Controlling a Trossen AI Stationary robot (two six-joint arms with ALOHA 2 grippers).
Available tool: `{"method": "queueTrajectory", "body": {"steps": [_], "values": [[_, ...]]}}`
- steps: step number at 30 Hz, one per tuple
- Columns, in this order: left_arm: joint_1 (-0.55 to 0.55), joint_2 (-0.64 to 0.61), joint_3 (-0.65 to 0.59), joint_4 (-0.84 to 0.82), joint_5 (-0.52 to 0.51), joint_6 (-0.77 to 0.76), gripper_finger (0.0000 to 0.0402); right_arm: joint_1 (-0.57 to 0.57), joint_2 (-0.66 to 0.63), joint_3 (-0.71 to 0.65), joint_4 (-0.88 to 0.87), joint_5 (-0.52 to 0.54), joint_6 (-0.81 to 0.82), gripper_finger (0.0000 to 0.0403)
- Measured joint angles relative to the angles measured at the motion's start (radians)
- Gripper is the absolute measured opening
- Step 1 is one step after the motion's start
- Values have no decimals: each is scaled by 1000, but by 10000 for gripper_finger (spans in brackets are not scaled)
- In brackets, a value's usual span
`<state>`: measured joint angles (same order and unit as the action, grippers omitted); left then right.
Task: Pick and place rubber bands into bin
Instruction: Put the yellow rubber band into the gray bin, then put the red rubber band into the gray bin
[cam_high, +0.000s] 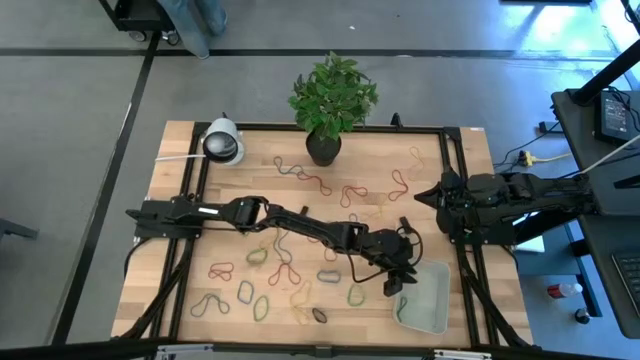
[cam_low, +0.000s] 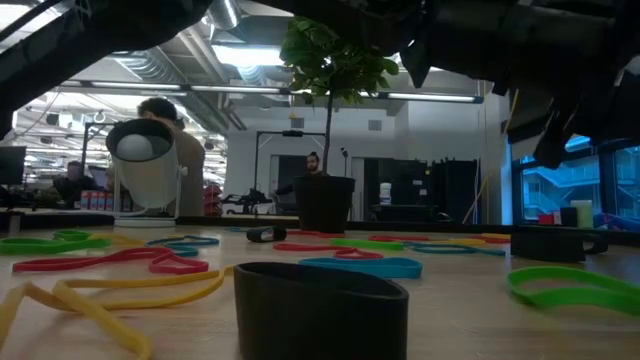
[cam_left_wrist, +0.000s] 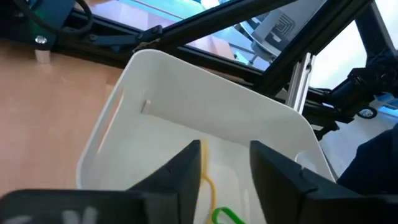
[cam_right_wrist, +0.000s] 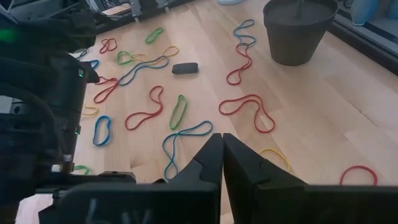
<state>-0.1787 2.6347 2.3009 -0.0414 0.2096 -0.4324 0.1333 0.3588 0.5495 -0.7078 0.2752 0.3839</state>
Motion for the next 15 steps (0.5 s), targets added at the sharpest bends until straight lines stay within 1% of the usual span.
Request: {"method": "queueTrajectory", "body": {"steps": [5,8,12,13,15], "values": [[6,0,29,-35,17,1,159,0,0,0,0,0,0,17],[17,-3,55,-116,53,7,160,0,0,0,0,0,2,17],[40,-44,46,-245,59,-66,142,0,0,0,0,0,8,17],[46,-65,47,-295,57,-64,132,0,0,0,0,0,4,17],[56,-100,47,-359,54,-1,106,0,0,0,1,0,3,17]]}}
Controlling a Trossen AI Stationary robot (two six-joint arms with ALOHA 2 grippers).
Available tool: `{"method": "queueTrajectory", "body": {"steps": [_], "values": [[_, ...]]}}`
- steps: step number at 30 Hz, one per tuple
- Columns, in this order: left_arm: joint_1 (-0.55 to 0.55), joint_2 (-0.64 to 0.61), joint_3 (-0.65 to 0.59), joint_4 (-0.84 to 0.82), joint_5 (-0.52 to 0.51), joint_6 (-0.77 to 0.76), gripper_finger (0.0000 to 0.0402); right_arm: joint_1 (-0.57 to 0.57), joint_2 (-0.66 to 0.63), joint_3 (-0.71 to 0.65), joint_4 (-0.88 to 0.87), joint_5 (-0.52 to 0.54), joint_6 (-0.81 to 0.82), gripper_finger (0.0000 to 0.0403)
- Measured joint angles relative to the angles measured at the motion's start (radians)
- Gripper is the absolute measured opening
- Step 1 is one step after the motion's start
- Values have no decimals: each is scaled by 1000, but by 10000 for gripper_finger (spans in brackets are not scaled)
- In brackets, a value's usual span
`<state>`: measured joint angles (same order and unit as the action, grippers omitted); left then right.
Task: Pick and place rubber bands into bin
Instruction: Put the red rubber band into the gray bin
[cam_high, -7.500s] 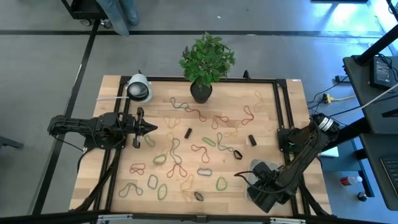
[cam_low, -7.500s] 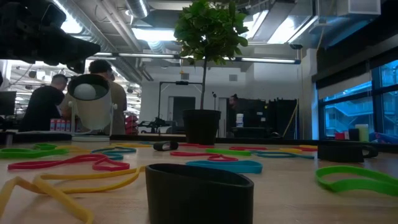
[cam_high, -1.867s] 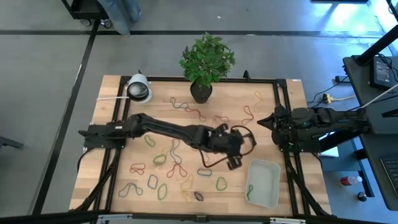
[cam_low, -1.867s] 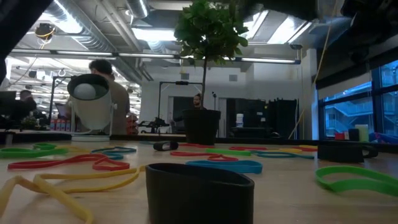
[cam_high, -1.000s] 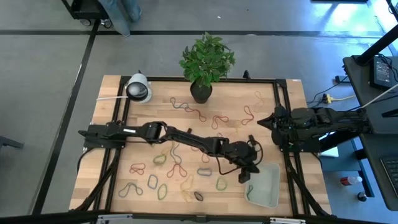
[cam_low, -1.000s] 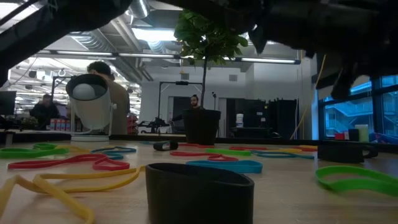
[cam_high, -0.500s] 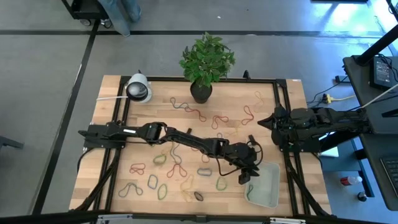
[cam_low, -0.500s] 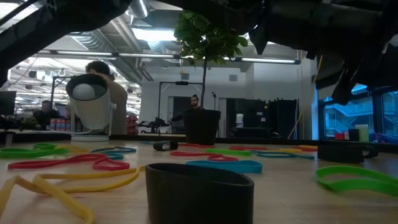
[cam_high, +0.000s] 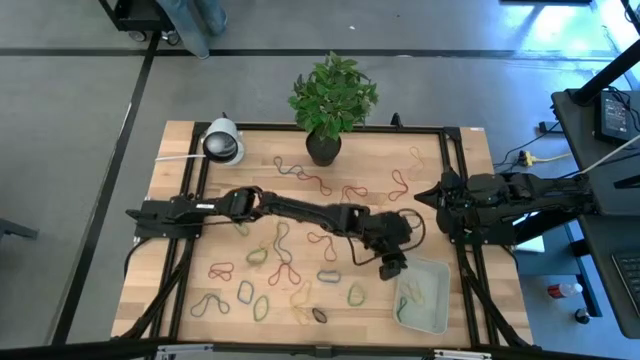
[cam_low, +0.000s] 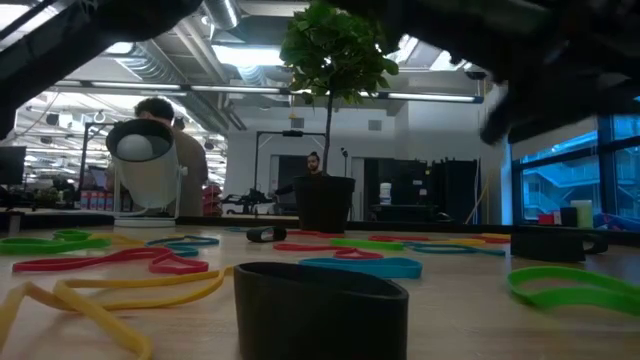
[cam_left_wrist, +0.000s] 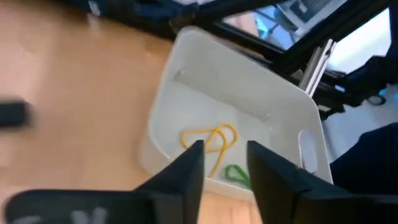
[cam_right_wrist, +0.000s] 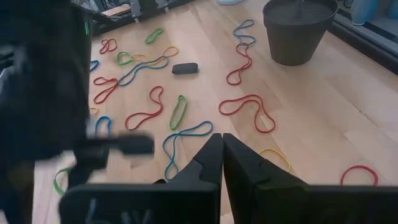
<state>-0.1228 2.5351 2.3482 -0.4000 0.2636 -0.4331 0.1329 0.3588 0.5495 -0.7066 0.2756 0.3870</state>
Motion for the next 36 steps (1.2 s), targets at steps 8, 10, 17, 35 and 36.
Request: {"method": "queueTrajectory", "body": {"steps": [8,10,17,35,36], "values": [[35,-93,-2,-329,-85,268,3,0,53,0,83,84,24,17],[47,-109,-2,-385,-117,312,2,0,98,0,106,110,26,17],[80,-131,-2,-494,-29,434,2,-39,308,0,135,229,157,17],[175,-134,-24,-794,81,629,1,-323,597,-1,76,69,502,72],[179,-142,-48,-791,81,630,1,-334,605,-1,76,62,502,79]]}}
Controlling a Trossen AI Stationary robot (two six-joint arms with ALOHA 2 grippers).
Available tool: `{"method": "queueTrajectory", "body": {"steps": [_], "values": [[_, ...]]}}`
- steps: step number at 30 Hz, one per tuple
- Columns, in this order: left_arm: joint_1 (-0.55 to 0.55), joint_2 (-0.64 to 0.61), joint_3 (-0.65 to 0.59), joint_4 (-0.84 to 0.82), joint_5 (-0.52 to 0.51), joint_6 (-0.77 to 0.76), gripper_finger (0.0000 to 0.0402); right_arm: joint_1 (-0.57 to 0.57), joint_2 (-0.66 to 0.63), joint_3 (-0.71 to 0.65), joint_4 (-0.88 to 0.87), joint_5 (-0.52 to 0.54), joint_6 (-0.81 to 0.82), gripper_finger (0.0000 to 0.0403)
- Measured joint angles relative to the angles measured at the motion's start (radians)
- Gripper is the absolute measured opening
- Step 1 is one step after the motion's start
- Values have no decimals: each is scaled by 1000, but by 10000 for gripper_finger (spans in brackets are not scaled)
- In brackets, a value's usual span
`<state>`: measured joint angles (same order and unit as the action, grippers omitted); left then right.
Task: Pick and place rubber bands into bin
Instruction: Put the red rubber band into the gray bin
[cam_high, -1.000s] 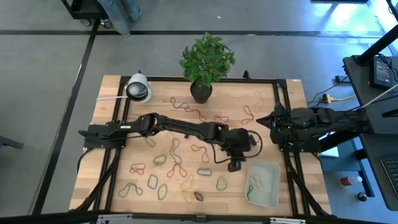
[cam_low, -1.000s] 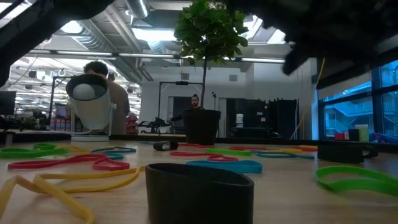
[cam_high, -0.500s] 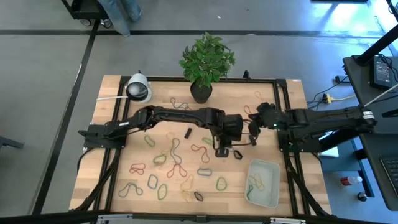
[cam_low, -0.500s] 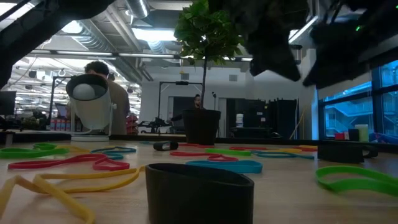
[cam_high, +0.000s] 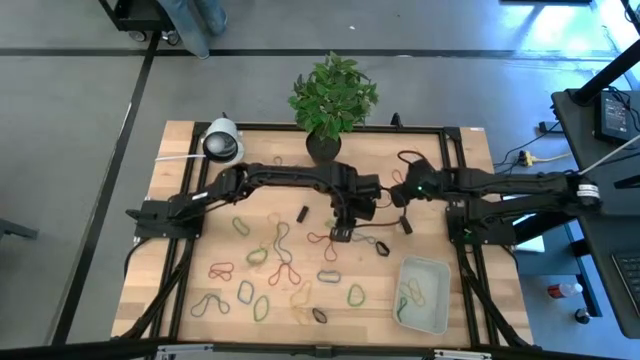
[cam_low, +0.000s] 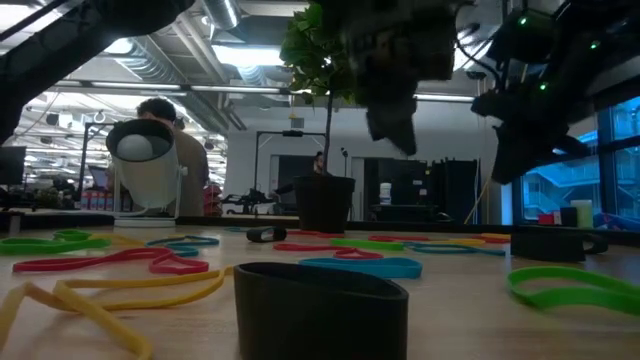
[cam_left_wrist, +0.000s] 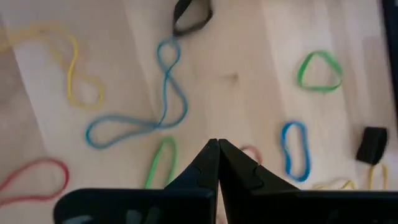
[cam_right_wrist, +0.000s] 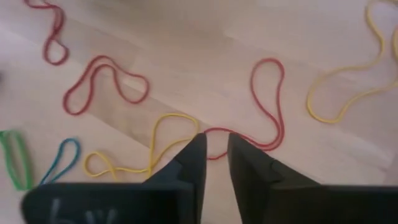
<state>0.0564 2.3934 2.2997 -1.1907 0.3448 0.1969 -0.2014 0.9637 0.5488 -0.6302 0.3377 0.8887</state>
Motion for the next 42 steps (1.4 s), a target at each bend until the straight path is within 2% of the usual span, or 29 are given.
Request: {"method": "queueTrajectory", "body": {"steps": [4,10,13,17,21,29,38,42], "values": [[15,-95,-209,104,24,-19,1,-41,29,0,5,-27,0,106],[39,-400,-759,518,22,-185,1,-99,98,1,6,-52,1,122],[46,-574,-997,705,-47,-286,1,-137,157,1,6,-78,4,123],[38,-788,-1216,800,-189,-374,1,-204,236,1,8,-116,23,123],[25,-983,-1345,805,-323,-413,1,-267,297,1,18,-137,19,123],[22,-1302,-1494,796,-499,-446,1,-328,388,2,120,-211,-5,123],[21,-1589,-1664,807,-577,-438,1,-328,483,24,89,-212,30,121],[21,-1682,-1738,834,-588,-446,1,-328,491,49,44,-221,12,93]]}}
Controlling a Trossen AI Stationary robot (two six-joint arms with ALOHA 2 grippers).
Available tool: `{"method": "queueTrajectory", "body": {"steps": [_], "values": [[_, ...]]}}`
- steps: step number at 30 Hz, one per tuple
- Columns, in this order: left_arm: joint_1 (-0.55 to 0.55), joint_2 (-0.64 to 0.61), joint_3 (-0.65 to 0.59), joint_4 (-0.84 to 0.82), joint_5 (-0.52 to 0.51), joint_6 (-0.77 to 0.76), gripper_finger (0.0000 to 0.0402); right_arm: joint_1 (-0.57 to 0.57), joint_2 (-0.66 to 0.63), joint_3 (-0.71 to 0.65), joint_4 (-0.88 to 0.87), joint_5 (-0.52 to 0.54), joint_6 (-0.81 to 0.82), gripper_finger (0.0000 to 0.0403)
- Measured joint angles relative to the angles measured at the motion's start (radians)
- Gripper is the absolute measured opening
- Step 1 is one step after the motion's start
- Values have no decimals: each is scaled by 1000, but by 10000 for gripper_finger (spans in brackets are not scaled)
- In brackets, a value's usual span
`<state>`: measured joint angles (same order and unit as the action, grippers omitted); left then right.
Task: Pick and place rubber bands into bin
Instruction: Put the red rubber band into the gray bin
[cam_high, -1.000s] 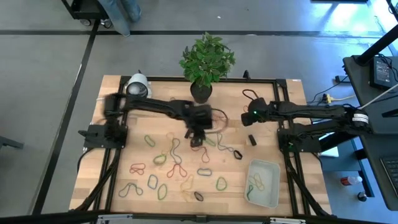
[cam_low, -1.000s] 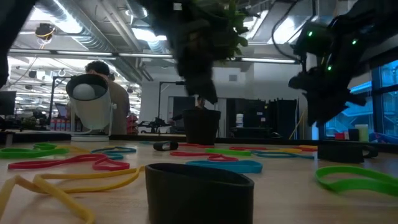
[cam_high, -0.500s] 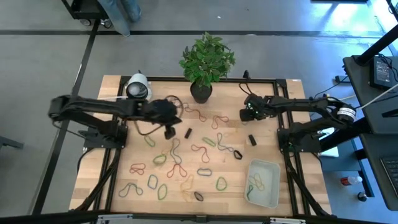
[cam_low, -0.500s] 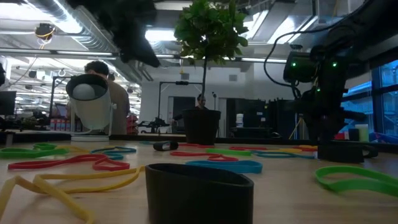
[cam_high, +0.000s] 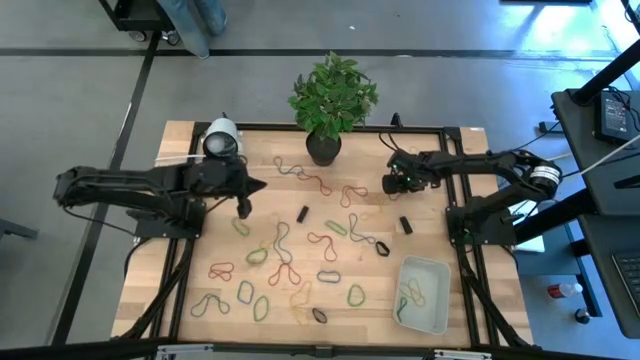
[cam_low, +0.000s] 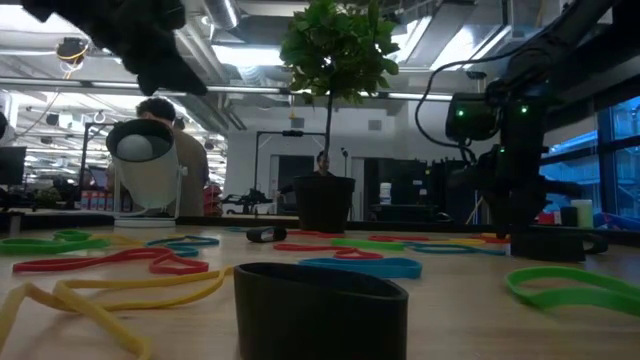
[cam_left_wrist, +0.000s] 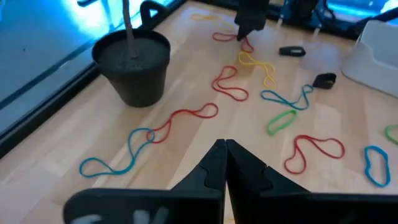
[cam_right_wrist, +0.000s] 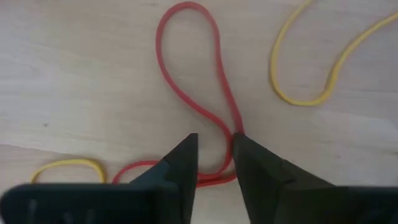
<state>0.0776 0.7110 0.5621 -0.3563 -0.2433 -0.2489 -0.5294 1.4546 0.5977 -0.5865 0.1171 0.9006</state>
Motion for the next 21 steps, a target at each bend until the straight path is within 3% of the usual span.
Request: {"method": "queueTrajectory", "body": {"steps": [6,14,21], "values": [[0,-98,-85,49,-10,-2,1,7,5,45,-82,-17,-28,9],[1,-125,-119,38,-11,-28,1,78,-80,143,-309,5,-64,4],[1,-125,-119,39,-11,-27,1,227,-285,245,-499,76,56,2]]}}
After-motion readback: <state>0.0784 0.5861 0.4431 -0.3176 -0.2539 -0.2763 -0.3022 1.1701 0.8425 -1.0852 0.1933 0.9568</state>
